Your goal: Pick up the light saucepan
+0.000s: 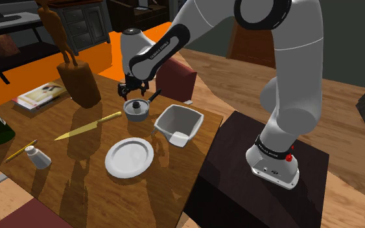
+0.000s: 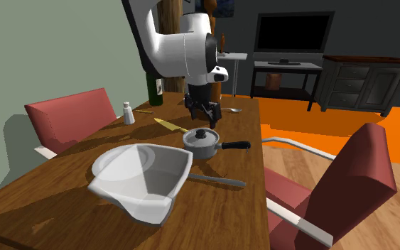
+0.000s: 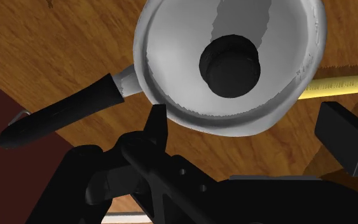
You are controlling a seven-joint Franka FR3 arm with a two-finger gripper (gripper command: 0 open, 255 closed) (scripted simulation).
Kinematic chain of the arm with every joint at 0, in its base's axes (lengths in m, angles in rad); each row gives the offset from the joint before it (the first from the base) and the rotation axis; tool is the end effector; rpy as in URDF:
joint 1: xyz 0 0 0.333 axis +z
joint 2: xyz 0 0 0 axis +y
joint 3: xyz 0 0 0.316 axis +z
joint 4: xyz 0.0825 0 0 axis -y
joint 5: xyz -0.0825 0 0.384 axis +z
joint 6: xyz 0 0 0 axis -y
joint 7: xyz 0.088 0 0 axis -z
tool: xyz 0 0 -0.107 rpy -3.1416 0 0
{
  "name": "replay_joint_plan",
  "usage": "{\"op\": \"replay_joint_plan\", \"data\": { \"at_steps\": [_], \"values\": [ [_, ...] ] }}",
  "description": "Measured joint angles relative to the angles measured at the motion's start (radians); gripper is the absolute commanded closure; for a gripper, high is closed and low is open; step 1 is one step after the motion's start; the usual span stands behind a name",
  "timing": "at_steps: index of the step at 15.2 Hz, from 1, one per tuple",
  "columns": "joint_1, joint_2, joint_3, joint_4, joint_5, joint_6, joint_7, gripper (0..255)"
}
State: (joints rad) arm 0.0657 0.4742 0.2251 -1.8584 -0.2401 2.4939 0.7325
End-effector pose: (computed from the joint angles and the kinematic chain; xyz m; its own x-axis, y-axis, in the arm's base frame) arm 0.6321 0.1790 0.2867 0.9397 -0.2921 0.1777 -0.2858 -0.9564 -0.0605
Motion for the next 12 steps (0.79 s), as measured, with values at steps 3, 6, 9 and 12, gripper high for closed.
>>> {"op": "replay_joint_plan", "data": {
  "at_steps": [3, 6, 9, 12],
  "values": [
    [0.006, 0.023, -0.007, -0.005, -0.011, 0.027, 0.01, 0],
    [0.007, 0.03, -0.009, -0.002, -0.013, 0.033, 0.011, 255],
    [0.007, 0.029, -0.009, -0.002, -0.013, 0.033, 0.011, 255],
    [0.007, 0.029, -0.009, -0.002, -0.013, 0.033, 0.011, 255]
  ]
}}
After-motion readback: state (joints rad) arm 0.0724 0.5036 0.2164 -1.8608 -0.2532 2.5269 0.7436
